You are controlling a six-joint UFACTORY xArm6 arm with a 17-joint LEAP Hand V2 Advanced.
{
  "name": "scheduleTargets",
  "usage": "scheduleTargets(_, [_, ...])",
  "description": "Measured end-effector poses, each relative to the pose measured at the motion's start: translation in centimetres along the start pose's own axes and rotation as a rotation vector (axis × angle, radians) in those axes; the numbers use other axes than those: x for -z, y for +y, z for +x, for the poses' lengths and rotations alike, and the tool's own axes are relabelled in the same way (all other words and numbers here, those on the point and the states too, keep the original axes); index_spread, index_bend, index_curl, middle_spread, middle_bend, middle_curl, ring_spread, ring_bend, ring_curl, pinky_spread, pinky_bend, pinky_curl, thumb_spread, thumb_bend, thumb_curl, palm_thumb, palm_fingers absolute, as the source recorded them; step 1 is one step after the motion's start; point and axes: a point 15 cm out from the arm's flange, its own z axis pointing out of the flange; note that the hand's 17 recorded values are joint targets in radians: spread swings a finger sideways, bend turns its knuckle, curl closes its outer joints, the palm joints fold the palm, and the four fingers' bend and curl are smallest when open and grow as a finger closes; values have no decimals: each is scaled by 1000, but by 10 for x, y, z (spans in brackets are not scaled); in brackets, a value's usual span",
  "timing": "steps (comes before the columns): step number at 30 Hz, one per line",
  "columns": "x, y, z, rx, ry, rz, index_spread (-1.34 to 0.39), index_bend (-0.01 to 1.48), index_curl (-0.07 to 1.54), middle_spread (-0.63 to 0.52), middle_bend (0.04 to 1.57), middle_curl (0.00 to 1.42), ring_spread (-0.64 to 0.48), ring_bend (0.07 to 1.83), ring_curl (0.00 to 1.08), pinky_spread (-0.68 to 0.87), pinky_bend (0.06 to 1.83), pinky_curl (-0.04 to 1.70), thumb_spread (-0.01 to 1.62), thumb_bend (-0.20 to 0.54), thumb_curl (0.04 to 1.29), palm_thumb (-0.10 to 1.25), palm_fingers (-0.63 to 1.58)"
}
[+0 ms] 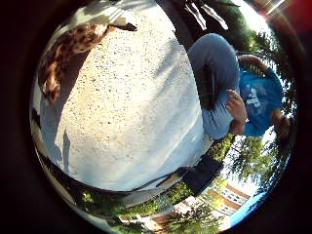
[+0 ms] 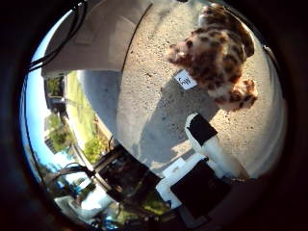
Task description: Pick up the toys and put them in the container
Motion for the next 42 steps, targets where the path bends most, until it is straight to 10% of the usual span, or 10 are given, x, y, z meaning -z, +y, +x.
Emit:
scheduleTargets(13, [-30, -1, -2, 33, 96, -59, -254, 289, 325, -29, 196, 315, 245, 360, 290, 452, 560, 209, 1019, -25, 435, 777, 318])
scheduleTargets(17, [-27, -4, -3, 38, 99, -56, -290, 310, 333, -95, 349, 369, 200, 518, 318, 448, 529, 161, 1014, -27, 453, 790, 767])
scheduleTargets(21, [-22, -5, -1, 38, 103, -49, -390, 94, 294, -160, 637, 516, 112, 912, 478, 404, 645, 202, 1013, -24, 470, 820, 973])
scheduleTargets(25, [-20, -5, -1, 37, 101, -45, -511, 193, 272, -218, 813, 646, 40, 1152, 611, 395, 815, 261, 1008, -25, 481, 839, 1010])
scheduleTargets(32, [1, -5, 9, -28, 68, 2, -743, 350, 308, -272, 1013, 843, -50, 1251, 724, 313, 1319, 468, 1038, 6, 520, 949, 1093])
scheduleTargets(42, [109, 26, 18, -101, 13, 1, -992, 597, 481, -287, 1143, 1020, -112, 1373, 820, 202, 1523, 644, 1170, -11, 548, 997, 937])
